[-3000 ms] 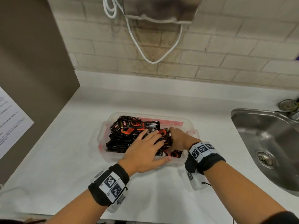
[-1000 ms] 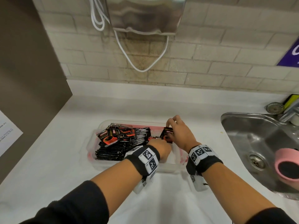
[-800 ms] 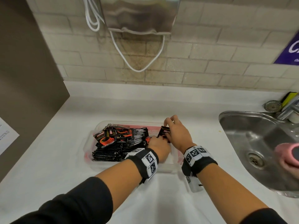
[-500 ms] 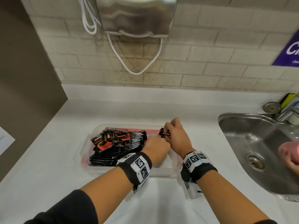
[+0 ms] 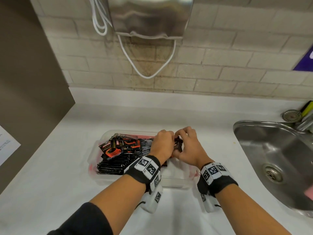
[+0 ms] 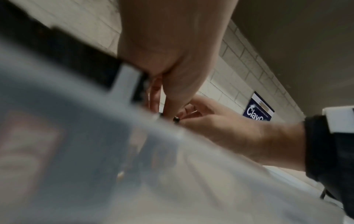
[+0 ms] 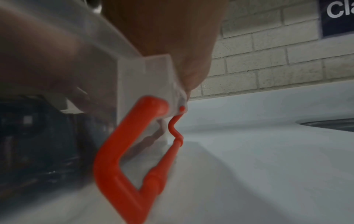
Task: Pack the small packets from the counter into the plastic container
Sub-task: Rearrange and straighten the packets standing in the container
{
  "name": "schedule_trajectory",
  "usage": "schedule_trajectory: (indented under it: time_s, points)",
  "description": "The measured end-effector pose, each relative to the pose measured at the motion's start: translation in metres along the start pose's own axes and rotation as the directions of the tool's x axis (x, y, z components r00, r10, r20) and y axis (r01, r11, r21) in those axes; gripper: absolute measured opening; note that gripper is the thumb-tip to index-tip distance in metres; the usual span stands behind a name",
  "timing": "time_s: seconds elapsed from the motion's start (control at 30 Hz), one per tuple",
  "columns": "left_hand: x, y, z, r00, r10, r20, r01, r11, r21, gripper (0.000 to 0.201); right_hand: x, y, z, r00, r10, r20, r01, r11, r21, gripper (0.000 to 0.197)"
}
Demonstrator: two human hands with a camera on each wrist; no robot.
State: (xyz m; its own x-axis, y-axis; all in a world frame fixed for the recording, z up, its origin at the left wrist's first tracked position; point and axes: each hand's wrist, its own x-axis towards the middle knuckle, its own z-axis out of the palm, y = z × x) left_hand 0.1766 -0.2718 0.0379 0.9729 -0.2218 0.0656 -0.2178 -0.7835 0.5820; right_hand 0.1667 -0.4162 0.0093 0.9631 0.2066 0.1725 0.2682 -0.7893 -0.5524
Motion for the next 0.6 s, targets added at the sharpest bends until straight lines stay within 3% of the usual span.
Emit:
schedule_trajectory:
  time_s: [0.07, 0.2, 0.3, 0.37, 0.47, 0.6]
  points:
    - [0.0, 0.0, 0.001, 1.0, -0.013, -0.008, 0.012, 0.998, -0.055, 0.007, 0.002, 0.001, 0.002, 1.0, -0.002, -0.007, 0.001, 0.999, -0.052, 0.041]
    - [0.0, -0.001, 0.0, 0.999, -0.039, -0.032, 0.037, 0.998, -0.056, 0.024, 0.004, 0.002, 0.005, 1.0, -0.013, -0.018, 0.011, 0.993, -0.115, 0.027]
    - [-0.002, 0.0, -0.006, 0.986, -0.039, 0.163, 0.015, 0.989, 0.147, 0.012, 0.004, 0.001, 0.006, 1.0, -0.007, -0.023, 0.004, 0.993, -0.116, 0.029]
    - [-0.008, 0.0, -0.008, 0.945, -0.017, 0.325, -0.103, 0.932, 0.348, 0.013, 0.004, 0.001, 0.006, 1.0, -0.001, -0.028, -0.002, 0.994, -0.113, 0.036]
    - [-0.016, -0.002, -0.002, 0.897, 0.005, 0.443, -0.277, 0.787, 0.551, 0.005, 0.004, -0.001, 0.008, 1.0, 0.003, -0.007, -0.004, 0.98, -0.198, 0.051]
    - [-0.023, -0.008, 0.012, 0.855, -0.064, 0.515, -0.363, 0.636, 0.681, 0.031, 0.006, -0.003, 0.01, 0.998, 0.038, 0.057, -0.016, 0.938, -0.346, 0.066]
